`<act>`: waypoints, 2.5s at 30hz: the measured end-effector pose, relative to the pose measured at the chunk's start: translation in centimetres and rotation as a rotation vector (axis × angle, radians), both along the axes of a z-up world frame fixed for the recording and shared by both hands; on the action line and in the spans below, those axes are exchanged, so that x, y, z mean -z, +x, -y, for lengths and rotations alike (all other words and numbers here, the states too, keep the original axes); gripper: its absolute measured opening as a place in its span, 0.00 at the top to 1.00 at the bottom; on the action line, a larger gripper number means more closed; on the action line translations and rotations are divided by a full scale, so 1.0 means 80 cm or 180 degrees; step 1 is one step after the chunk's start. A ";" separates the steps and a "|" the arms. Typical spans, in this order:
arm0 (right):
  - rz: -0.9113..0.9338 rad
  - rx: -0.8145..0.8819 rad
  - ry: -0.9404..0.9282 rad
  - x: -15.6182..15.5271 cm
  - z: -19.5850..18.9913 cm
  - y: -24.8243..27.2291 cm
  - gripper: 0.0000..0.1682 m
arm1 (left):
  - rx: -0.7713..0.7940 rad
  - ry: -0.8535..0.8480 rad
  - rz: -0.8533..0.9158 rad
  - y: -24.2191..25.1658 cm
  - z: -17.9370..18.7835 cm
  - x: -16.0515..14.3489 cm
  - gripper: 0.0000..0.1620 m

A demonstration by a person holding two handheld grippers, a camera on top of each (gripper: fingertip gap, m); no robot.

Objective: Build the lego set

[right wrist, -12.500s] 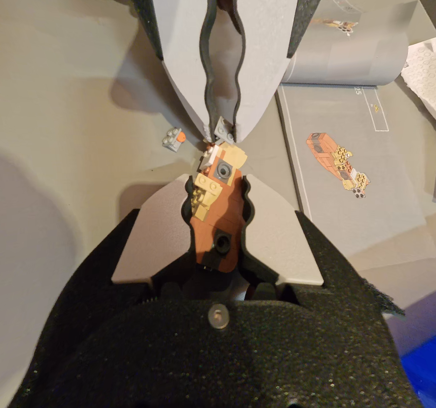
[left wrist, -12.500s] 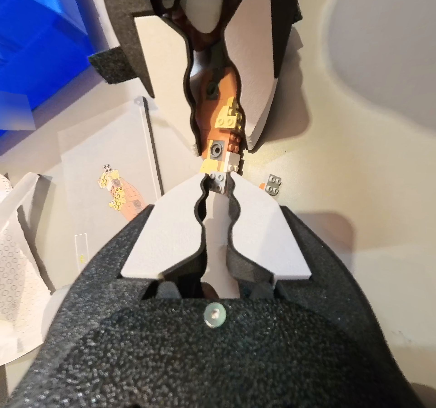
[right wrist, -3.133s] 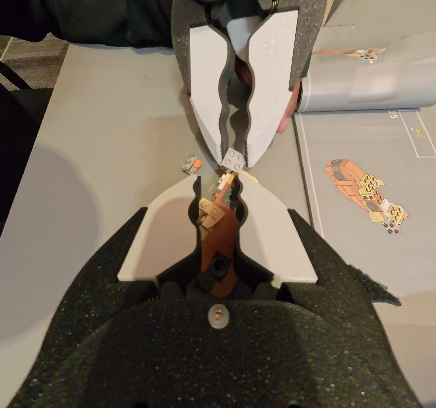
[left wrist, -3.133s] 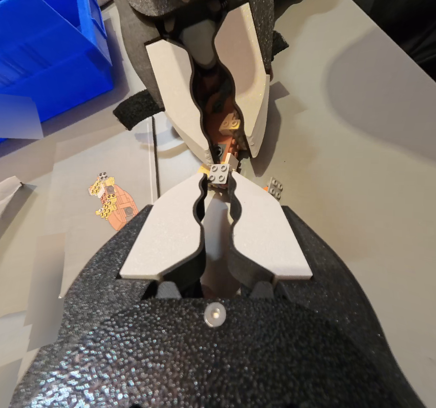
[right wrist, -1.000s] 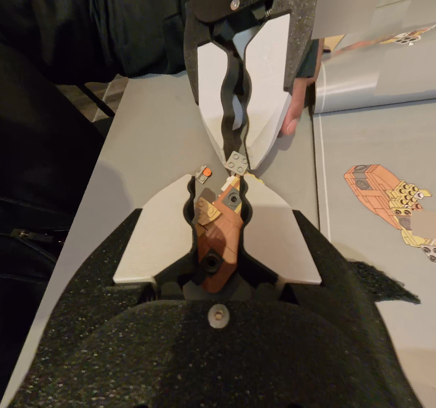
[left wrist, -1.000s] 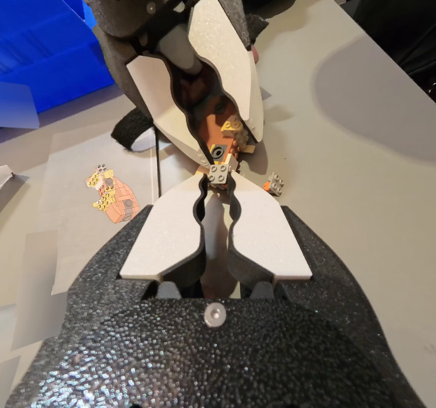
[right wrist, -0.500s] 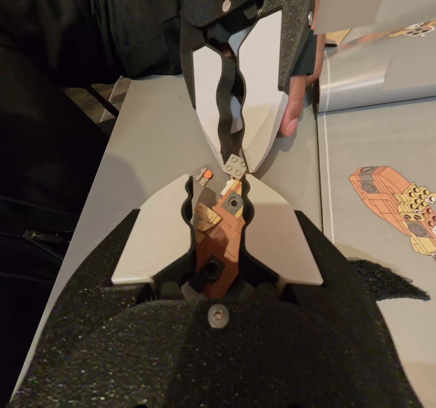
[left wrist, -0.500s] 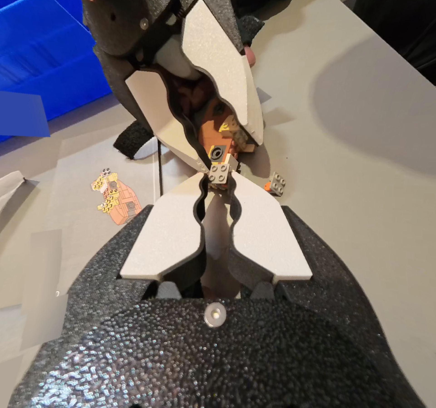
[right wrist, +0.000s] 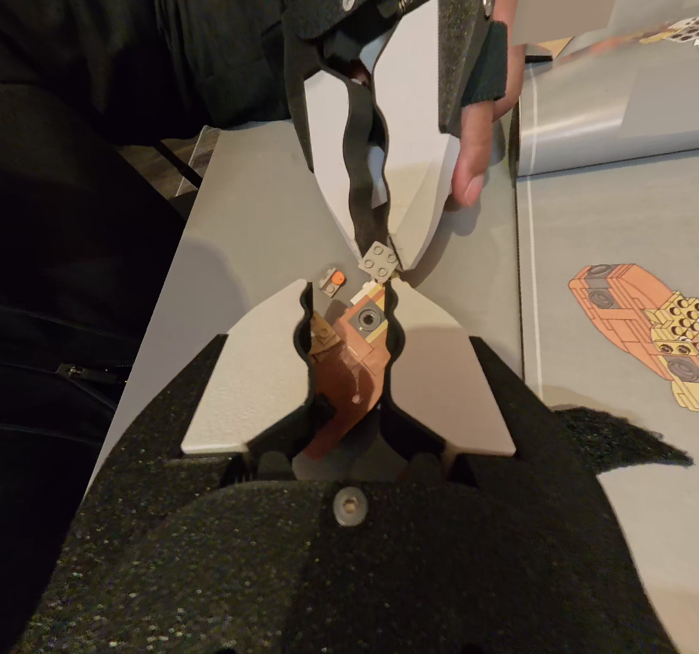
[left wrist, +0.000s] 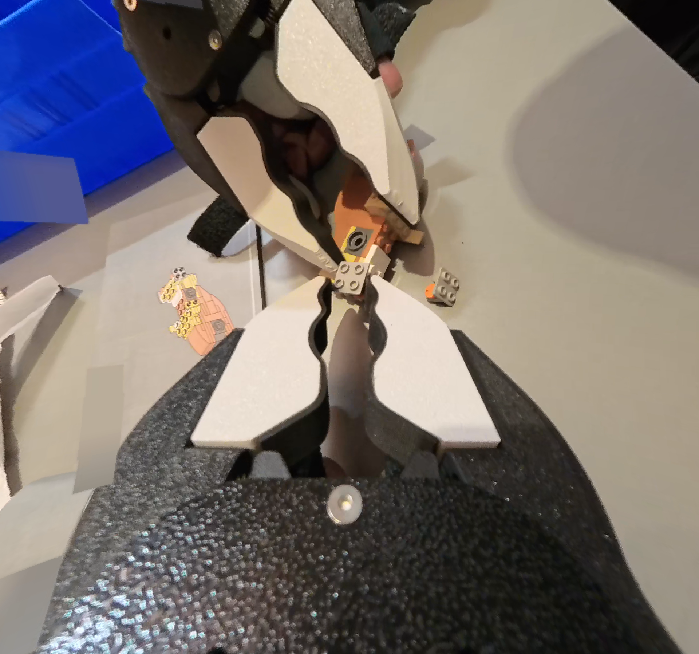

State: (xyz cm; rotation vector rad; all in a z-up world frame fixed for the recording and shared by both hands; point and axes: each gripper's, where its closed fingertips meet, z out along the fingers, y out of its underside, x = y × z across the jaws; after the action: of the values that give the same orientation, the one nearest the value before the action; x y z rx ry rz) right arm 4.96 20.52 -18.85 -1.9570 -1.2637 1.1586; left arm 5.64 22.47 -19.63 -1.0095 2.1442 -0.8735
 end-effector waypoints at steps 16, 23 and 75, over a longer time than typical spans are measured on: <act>-0.0010 -0.0020 -0.0031 0.001 0.002 0.000 0.80 | -0.0127 -0.0178 -0.0037 -0.001 -0.002 0.001 0.88; -0.0019 -0.0014 -0.0051 0.001 0.002 0.000 0.80 | -0.0200 -0.0248 -0.0085 -0.002 -0.003 0.001 0.89; -0.0114 0.0015 -0.0109 -0.003 0.000 0.002 0.77 | -0.1277 -0.0405 -0.0043 -0.024 -0.005 -0.004 0.82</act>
State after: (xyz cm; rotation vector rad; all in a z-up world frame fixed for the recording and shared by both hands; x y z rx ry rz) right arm 5.09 20.55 -18.59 -1.9541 -1.2278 1.2150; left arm 3.70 22.89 -19.33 -1.4494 1.8194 -0.8109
